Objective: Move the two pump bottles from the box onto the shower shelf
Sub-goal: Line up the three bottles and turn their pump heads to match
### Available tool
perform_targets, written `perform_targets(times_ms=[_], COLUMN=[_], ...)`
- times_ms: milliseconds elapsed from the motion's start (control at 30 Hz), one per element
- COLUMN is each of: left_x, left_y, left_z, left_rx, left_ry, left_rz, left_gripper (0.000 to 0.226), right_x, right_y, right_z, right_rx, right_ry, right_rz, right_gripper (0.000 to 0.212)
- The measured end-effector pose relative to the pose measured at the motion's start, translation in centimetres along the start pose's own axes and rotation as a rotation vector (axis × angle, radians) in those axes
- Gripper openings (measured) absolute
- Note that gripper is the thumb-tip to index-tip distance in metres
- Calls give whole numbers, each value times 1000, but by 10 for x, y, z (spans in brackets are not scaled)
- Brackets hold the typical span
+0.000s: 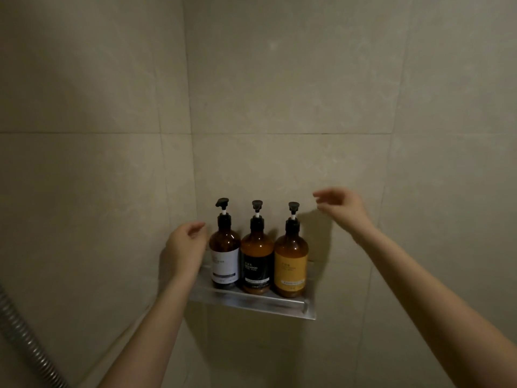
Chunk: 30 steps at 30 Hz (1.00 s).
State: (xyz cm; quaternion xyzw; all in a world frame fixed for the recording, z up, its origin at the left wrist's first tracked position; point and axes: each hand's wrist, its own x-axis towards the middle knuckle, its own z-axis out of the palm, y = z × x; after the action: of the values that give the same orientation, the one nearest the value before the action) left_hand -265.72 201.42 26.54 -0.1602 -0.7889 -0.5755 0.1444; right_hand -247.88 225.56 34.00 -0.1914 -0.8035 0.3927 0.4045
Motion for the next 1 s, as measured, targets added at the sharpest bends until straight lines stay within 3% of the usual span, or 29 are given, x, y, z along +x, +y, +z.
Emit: perform_targets(times_ms=[67,133,333,500,733,1000], left_x=[-14,-23,-35,-39,-43,-44], left_y=[8,19,40,39,38,36], left_z=[4,14,41,49,49,48], left_rx=[-116,-155,-32,54,50,26], left_ry=[75,6,-288,-325,-290,-283], left_rz=[100,164,215,184,246,263], left_gripper=[13,12,53,63,50,51], right_x=[10,20,39,46,47,43], right_y=[-29,-53,-85,-76,-65,-68], right_z=[0,9,50,70,76,73], right_rx=[-9,-88,-354,-476,-424,-387], right_ry=[-84,-214,-504,-660,-616,-567], right_rz=[-108,-197,-305,-233,-200,-175], right_gripper=[20,17,21,29,27,33])
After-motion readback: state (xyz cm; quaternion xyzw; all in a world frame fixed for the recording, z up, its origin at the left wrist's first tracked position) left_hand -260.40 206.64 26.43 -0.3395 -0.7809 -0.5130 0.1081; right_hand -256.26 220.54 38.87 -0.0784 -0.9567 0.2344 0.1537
